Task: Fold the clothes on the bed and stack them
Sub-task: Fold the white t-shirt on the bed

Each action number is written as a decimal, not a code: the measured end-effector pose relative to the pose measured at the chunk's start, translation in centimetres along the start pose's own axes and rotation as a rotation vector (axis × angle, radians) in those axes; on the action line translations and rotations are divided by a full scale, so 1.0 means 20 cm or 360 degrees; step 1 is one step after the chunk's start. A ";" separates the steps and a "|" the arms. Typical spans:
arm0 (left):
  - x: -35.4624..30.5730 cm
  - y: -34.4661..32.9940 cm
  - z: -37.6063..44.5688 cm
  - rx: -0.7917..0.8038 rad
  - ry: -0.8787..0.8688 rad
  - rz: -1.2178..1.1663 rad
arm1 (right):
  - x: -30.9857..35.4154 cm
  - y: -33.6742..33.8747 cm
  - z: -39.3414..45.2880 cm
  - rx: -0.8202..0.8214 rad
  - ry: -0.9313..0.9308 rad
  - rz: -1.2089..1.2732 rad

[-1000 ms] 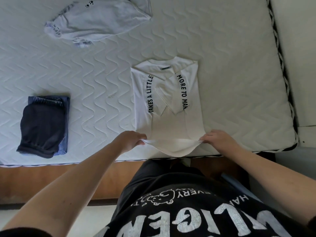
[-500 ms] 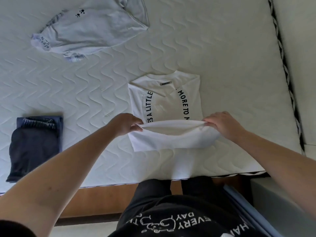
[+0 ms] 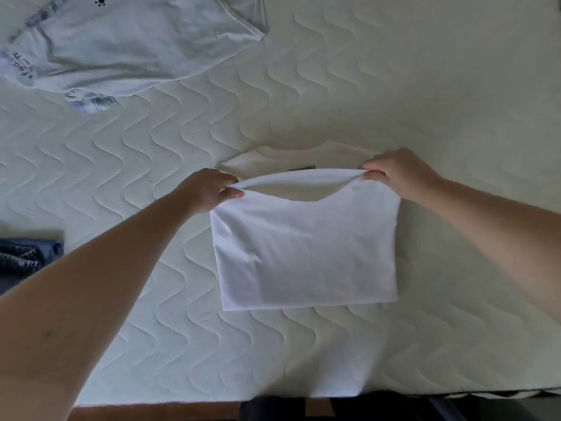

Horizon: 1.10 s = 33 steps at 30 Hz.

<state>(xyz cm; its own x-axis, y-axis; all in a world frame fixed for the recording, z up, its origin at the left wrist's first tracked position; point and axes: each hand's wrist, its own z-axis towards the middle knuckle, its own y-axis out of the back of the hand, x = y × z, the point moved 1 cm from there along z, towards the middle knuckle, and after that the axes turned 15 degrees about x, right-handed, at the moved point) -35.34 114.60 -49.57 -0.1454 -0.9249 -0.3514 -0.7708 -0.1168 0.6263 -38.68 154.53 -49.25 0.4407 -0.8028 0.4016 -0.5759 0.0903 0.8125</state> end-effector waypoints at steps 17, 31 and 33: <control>0.15 0.01 0.50 -0.0281 0.0405 -0.0085 | -0.25 -0.18 0.43 -0.0094 -0.0486 -0.0132; 0.18 0.15 0.56 0.0191 0.0550 -0.0139 | -0.29 -0.13 0.52 0.0321 -0.0668 0.0294; 0.17 0.18 0.56 0.0255 0.0540 -0.0111 | -0.30 -0.09 0.53 0.0520 -0.0665 0.0145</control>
<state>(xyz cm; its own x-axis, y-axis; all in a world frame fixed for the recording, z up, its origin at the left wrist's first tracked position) -45.53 115.20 -56.36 0.1039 -0.9871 -0.1218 -0.8627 -0.1504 0.4828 -47.58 152.92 -57.62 0.1055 -0.9725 0.2078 -0.8126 0.0361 0.5817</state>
